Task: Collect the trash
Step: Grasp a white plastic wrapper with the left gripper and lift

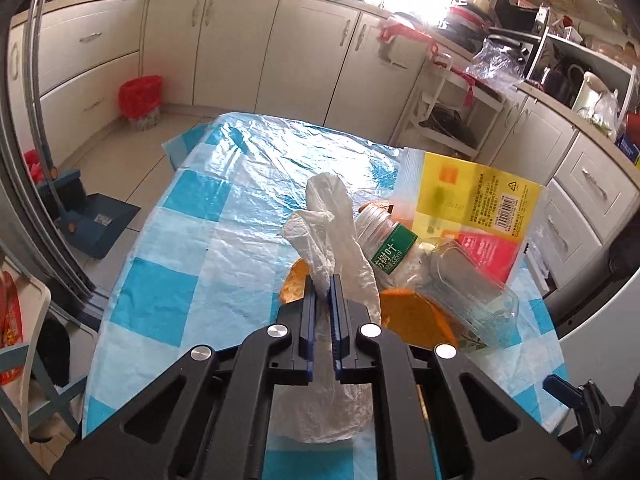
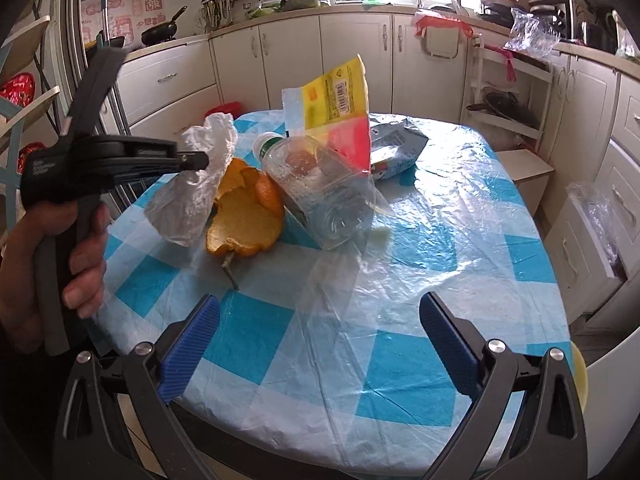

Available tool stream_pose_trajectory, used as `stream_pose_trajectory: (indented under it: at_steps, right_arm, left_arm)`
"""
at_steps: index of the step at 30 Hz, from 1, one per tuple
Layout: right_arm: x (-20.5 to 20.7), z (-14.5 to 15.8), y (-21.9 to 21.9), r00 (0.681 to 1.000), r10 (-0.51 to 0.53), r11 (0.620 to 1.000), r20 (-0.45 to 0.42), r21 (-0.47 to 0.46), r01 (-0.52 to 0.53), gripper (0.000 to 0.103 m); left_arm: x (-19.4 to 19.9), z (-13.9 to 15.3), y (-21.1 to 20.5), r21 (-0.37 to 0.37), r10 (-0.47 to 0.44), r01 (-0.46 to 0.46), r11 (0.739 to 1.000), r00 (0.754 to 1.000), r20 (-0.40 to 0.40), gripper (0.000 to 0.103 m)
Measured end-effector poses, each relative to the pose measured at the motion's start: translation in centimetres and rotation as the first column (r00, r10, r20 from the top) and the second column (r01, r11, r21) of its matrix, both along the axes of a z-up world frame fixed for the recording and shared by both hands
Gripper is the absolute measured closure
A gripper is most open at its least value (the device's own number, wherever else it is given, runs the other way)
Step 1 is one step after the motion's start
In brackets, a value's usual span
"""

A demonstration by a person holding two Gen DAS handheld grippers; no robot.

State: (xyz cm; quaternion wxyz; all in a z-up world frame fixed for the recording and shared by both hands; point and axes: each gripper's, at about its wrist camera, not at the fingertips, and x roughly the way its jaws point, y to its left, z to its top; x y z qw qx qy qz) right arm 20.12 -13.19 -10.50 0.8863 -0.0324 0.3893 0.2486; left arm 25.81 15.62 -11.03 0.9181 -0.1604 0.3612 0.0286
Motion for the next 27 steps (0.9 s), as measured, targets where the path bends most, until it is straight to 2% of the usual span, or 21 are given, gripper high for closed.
stream_pose_trajectory:
  at_steps: [3,7,10,13,16,18,20,22,23,24,25,26,27]
  right_arm:
    - [0.9,-0.2,0.6,0.999,-0.002,0.998,-0.042,0.063,0.004,0.007]
    - [1.8,-0.7,2.0,0.995,0.008,0.992,-0.096,0.125,0.004,0.007]
    - [2.9,-1.4,2.6,0.988,-0.022,0.983,-0.15,0.179,0.049,0.007]
    - [4.2,-2.2,2.8,0.975,-0.065,0.965,-0.211,0.237,0.116,0.008]
    - [4.9,-2.2,3.3,0.973,-0.105,0.954,-0.207,0.254,0.157,0.009]
    - [5.3,-2.2,4.1,0.97,-0.118,0.954,-0.213,0.248,0.171,0.016]
    - [5.4,-2.2,5.0,0.971,-0.123,0.958,-0.204,0.232,0.17,0.018]
    - [5.5,-2.1,6.0,0.973,-0.124,0.965,-0.193,0.203,0.163,0.025]
    - [5.6,-2.2,6.2,0.973,-0.122,0.968,-0.194,0.192,0.16,0.037]
    - [5.7,-2.2,6.4,0.973,-0.121,0.971,-0.194,0.178,0.156,0.054]
    - [5.9,-2.4,6.5,0.972,-0.108,0.974,-0.207,0.172,0.145,0.065]
    - [5.9,-2.4,6.4,0.972,-0.109,0.975,-0.21,0.166,0.145,0.082]
    - [5.8,-2.3,6.1,0.972,-0.105,0.975,-0.21,0.172,0.142,0.083]
  left_arm:
    - [-2.7,0.0,1.4,-0.036,0.018,-0.017,0.999,1.0,0.021,0.097]
    - [-5.3,-1.5,3.8,-0.115,0.047,-0.044,0.992,0.999,0.023,0.097]
    - [-5.9,-2.6,4.9,-0.143,0.07,-0.069,0.987,0.998,0.005,0.097]
    - [-6.6,-2.7,5.5,-0.17,0.072,-0.067,0.983,0.997,0.025,0.097]
    - [-6.9,-2.9,5.8,-0.188,0.064,-0.056,0.981,0.997,0.036,0.097]
    - [-7.3,-3.2,6.2,-0.203,0.06,-0.05,0.978,0.997,0.043,0.097]
    - [-7.7,-3.1,6.6,-0.228,0.056,-0.04,0.973,0.997,0.062,0.097]
    - [-8.0,-2.8,6.9,-0.241,0.058,-0.036,0.97,0.995,0.084,0.097]
    - [-8.1,-2.7,7.1,-0.242,0.061,-0.038,0.969,0.994,0.09,0.097]
    - [-8.2,-2.6,7.2,-0.247,0.066,-0.041,0.968,0.993,0.096,0.097]
    - [-8.4,-2.5,7.3,-0.248,0.071,-0.044,0.968,0.992,0.1,0.097]
    - [-8.5,-2.3,7.4,-0.245,0.08,-0.051,0.968,0.991,0.11,0.097]
    - [-8.6,-2.1,7.4,-0.242,0.085,-0.054,0.969,0.989,0.119,0.097]
